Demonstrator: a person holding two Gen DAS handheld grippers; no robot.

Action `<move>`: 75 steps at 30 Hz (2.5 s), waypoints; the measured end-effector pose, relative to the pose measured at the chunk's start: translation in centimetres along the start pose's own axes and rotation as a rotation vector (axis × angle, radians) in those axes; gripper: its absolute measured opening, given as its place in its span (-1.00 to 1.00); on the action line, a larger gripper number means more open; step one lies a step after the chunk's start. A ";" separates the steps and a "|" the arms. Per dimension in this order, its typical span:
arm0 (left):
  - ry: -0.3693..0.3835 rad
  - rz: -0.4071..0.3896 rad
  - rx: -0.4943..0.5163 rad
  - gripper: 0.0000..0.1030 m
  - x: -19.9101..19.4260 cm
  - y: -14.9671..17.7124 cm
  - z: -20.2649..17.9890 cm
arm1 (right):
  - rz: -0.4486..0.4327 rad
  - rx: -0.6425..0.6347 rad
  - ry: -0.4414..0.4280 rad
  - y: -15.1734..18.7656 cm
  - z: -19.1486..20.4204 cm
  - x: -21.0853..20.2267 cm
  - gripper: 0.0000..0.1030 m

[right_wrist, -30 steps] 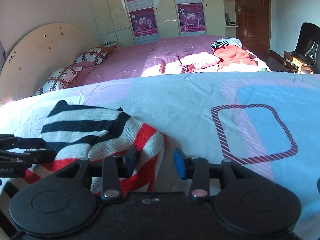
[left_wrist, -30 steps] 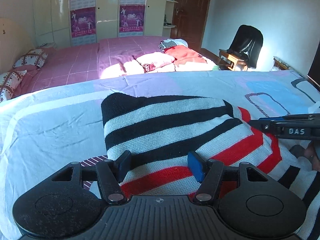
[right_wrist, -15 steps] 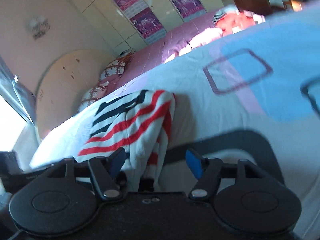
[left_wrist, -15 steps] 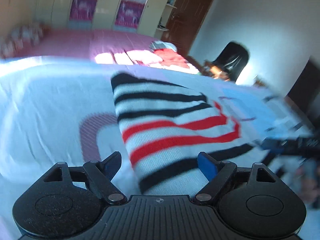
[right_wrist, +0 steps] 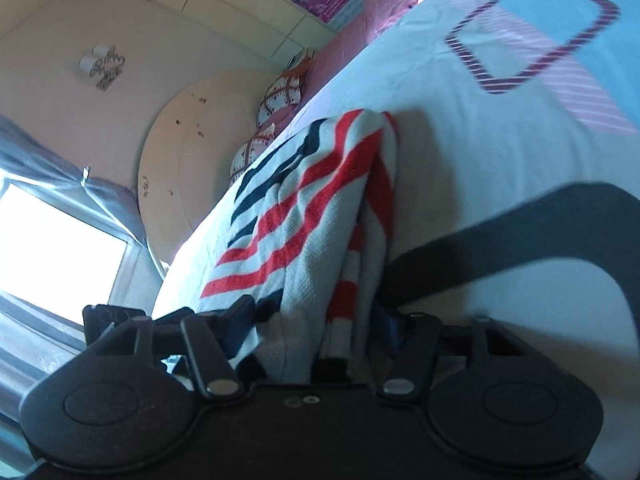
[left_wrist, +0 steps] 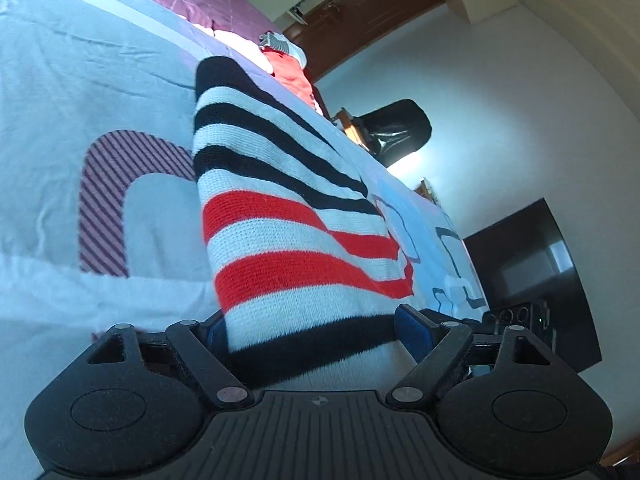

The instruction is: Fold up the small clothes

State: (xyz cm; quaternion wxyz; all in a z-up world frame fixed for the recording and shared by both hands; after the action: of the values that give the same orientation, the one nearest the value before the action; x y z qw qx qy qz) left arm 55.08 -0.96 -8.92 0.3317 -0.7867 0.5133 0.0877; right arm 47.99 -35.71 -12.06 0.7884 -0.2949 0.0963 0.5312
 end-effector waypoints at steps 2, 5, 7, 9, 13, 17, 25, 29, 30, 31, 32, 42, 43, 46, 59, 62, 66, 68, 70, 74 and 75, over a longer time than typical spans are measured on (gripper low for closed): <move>0.001 -0.003 -0.003 0.38 0.3 -0.3 0.1 | 0.002 0.001 -0.010 -0.5 0.2 0.3 0.13; 0.020 0.020 -0.006 0.21 -0.3 -0.3 0.7 | 0.027 0.005 -0.009 -0.7 -0.2 -0.4 0.01; 0.031 0.024 -0.004 0.21 -0.4 -0.1 1.0 | 0.036 0.002 -0.019 -0.6 -0.6 -1.0 -0.03; 0.028 0.012 0.000 0.21 0.0 -0.1 0.8 | 0.040 -0.014 -0.020 -0.5 -0.5 -0.6 -0.02; 0.000 -0.024 0.029 0.21 1.1 -0.4 -0.3 | 0.014 -0.063 0.018 -0.3 1.0 0.7 0.00; -0.027 -0.040 0.046 -0.04 1.4 -0.4 -1.1 | -0.017 -0.084 0.073 0.2 1.6 0.6 -0.27; 0.068 -0.114 0.075 -0.17 -2.7 -1.0 -3.9 | -0.075 -0.155 0.047 0.8 6.8 -1.9 -0.34; 0.087 -0.136 0.117 -0.17 -5.9 -1.9 -5.4 | -0.112 -0.182 0.026 1.1 10.1 -2.8 -0.34; 0.085 -0.142 0.130 -0.17 -6.7 -2.0 -5.7 | -0.117 -0.193 0.026 1.2 11.0 -2.8 -0.34; 0.084 -0.148 0.140 -0.17 -7.8 -2.3 -5.9 | -0.121 -0.201 0.023 1.4 11.7 -2.8 -0.34; 0.081 -0.154 0.150 -0.17 -8.8 -2.4 -6.0 | -0.124 -0.206 0.019 1.5 12.5 -2.6 -0.34; 0.021 -0.225 0.171 -0.17 -19.8 -2.8 -3.0 | -0.089 -0.261 -0.033 4.2 19.8 3.3 -0.34; 0.013 -0.234 0.166 -0.17 -20.7 -2.9 -2.5 | -0.081 -0.263 -0.039 4.5 20.4 4.2 -0.34; -0.011 -0.260 0.150 -0.17 -24.1 -2.4 -0.7 | -0.050 -0.271 -0.060 5.4 22.2 6.9 -0.34; -0.084 -0.322 -0.039 -0.17 -30.9 1.0 11.3 | 0.139 -0.280 -0.087 9.8 26.4 19.1 -0.34; -0.104 -0.322 -0.076 -0.17 -30.8 2.3 13.2 | 0.183 -0.269 -0.090 11.0 26.6 21.1 -0.34; -0.128 -0.321 -0.115 -0.17 -31.5 4.0 15.4 | 0.233 -0.254 -0.105 12.8 27.0 23.1 -0.34; -0.128 -0.320 -0.144 -0.17 -31.7 5.2 16.4 | 0.256 -0.242 -0.109 13.4 26.8 23.8 -0.34; -0.116 -0.319 -0.173 -0.17 -31.6 6.1 17.3 | 0.262 -0.221 -0.106 13.7 26.0 23.9 -0.31; -0.103 -0.350 -0.217 -0.14 -30.8 7.3 18.2 | 0.259 -0.133 -0.097 13.3 23.8 24.0 -0.20; -0.100 -0.366 -0.228 -0.12 -30.7 7.4 18.3 | 0.252 -0.122 -0.095 13.1 23.5 23.7 -0.15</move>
State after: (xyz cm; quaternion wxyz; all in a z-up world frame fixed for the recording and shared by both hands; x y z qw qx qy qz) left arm 38.36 31.37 -11.38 0.2760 -0.8939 0.3315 0.1222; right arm 42.34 -0.44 -8.86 0.6997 -0.3024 0.0629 0.6442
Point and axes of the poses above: each gripper's, at about its wrist camera, not at the fingertips, and x roughly the way its jaws point, z to its left, y to its underside, the point moved 3 cm from there along x, roughly the way its jaws point
